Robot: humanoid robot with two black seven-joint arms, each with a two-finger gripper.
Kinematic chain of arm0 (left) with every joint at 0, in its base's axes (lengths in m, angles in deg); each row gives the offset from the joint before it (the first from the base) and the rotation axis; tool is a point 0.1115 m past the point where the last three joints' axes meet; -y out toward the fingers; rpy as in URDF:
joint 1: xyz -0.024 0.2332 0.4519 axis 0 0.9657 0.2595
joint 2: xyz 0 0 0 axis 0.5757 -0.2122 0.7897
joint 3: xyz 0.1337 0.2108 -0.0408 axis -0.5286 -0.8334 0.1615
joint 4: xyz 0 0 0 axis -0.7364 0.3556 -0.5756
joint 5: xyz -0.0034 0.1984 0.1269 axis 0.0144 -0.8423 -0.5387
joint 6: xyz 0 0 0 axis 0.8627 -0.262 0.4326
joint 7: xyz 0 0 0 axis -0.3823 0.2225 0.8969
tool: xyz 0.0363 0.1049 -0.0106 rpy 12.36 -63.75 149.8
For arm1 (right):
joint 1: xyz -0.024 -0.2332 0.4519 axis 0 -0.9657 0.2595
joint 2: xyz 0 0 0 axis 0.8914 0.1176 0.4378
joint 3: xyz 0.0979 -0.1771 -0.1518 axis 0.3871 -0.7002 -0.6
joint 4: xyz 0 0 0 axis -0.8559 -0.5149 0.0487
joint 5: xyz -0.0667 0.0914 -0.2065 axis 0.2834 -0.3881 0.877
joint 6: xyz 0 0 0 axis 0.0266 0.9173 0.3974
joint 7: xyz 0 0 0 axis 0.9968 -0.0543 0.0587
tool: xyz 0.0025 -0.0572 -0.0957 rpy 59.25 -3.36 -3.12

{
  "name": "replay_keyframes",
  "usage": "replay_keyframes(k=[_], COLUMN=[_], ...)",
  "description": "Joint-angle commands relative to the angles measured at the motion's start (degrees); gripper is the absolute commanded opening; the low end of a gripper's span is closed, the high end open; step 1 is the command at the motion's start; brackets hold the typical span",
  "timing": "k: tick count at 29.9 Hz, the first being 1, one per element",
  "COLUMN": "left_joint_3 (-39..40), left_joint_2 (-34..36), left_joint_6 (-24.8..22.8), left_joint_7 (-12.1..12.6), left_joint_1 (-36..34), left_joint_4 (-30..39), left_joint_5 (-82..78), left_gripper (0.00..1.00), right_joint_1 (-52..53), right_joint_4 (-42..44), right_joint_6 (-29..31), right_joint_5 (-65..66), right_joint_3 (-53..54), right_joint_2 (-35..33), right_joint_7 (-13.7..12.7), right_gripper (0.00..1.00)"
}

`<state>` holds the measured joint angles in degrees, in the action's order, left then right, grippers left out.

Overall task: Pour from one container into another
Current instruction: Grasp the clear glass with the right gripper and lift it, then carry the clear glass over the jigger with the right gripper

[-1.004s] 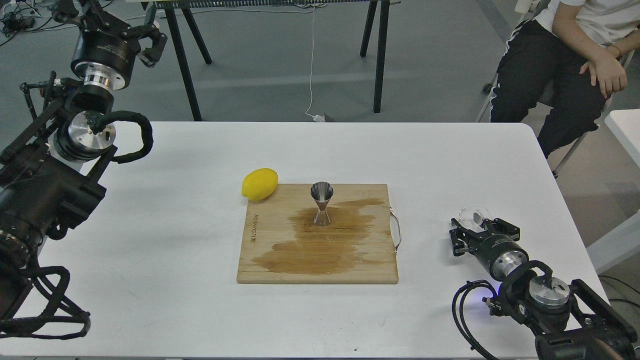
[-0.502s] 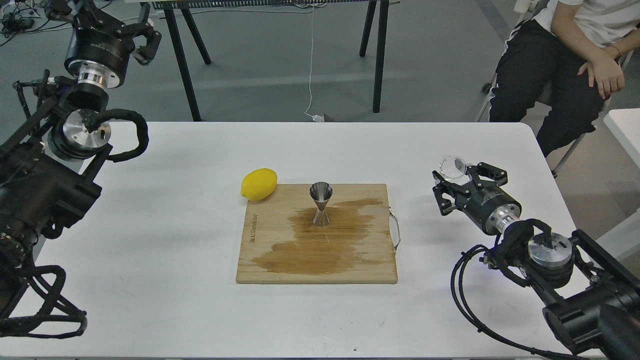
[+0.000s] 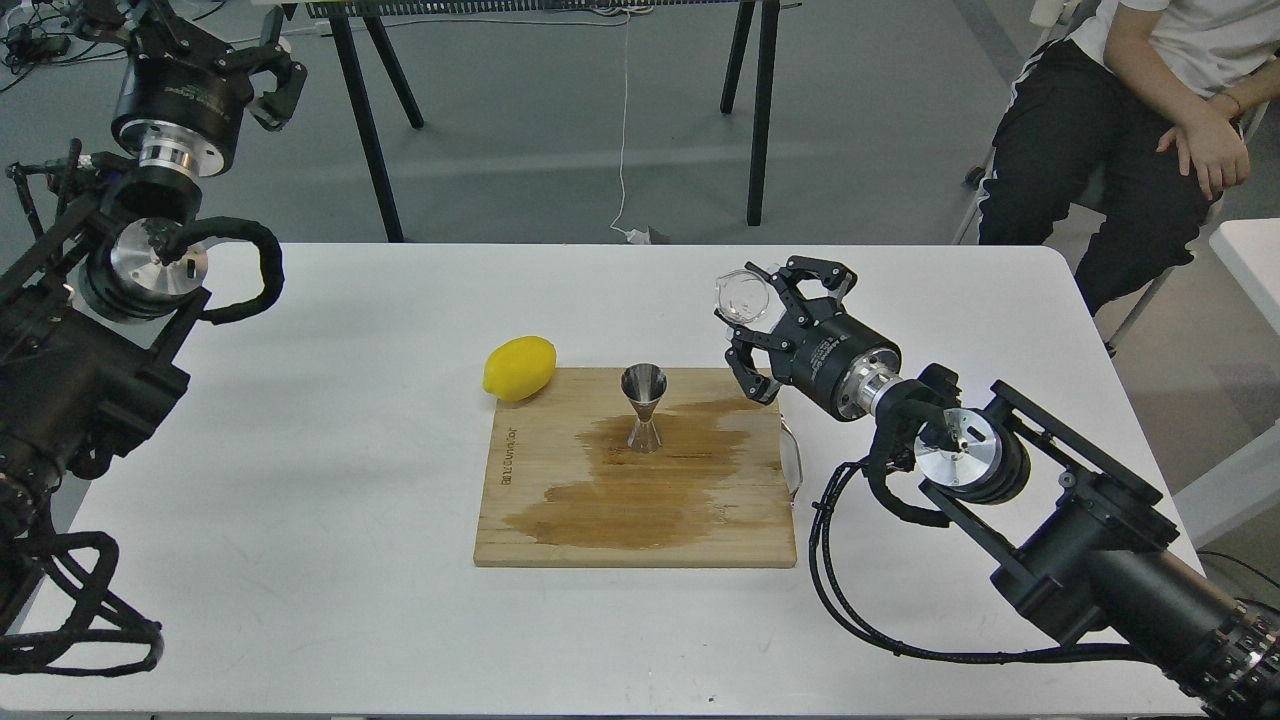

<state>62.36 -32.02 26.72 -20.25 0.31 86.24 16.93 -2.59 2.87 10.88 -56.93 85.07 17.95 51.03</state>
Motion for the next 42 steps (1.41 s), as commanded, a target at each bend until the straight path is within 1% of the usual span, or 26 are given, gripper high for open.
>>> replay_keyframes(k=[1,4,9,12,16,21,25,31,42], left_joint_3=[0.02,0.02,0.02,0.02,-0.07,-0.07,-0.07,0.02,0.02], left_joint_2=[0.14,0.23,0.23,0.32,0.23,0.32,0.32,0.49,0.58], left_joint_6=[0.0,-0.09,-0.09,-0.18,-0.18,-0.18,-0.18,-0.18,-0.18], left_joint_7=[0.01,-0.08,-0.08,-0.08,-0.08,-0.08,-0.08,-0.17,-0.17], left_joint_1=[-0.03,-0.03,-0.03,0.06,0.14,0.14,0.14,0.14,0.23], left_joint_4=[0.03,0.03,0.03,0.03,0.03,0.03,0.03,0.03,0.02], left_joint_5=[0.01,0.01,0.01,0.01,0.01,0.01,0.01,0.01,0.01], left_gripper=[1.0,1.0,1.0,1.0,1.0,1.0,1.0,1.0,1.0], right_joint_1=[1.82,2.18,2.88,2.88,2.97,2.88,2.97,3.93,5.87], right_joint_4=[0.58,0.67,1.37,1.46,1.64,1.81,3.48,5.51,6.65], right_joint_6=[-1.86,-2.83,-4.68,-5.56,-6.26,-7.23,-7.84,-8.02,-8.55], right_joint_5=[5.43,9.12,19.4,23.19,25.13,30.66,34.09,39.89,42.44], right_joint_3=[-3.22,-3.85,-6.92,-7.89,-9.03,-10.35,-10.44,-11.14,-14.21], right_joint_2=[2.07,3.74,3.92,3.92,3.92,3.92,4.1,5.68,6.29], right_joint_7=[0.81,1.25,1.34,1.6,1.86,1.95,2.74,2.92,3.09], right_gripper=[0.4,0.4,0.4,0.4,0.4,0.4,0.4,0.4,0.4])
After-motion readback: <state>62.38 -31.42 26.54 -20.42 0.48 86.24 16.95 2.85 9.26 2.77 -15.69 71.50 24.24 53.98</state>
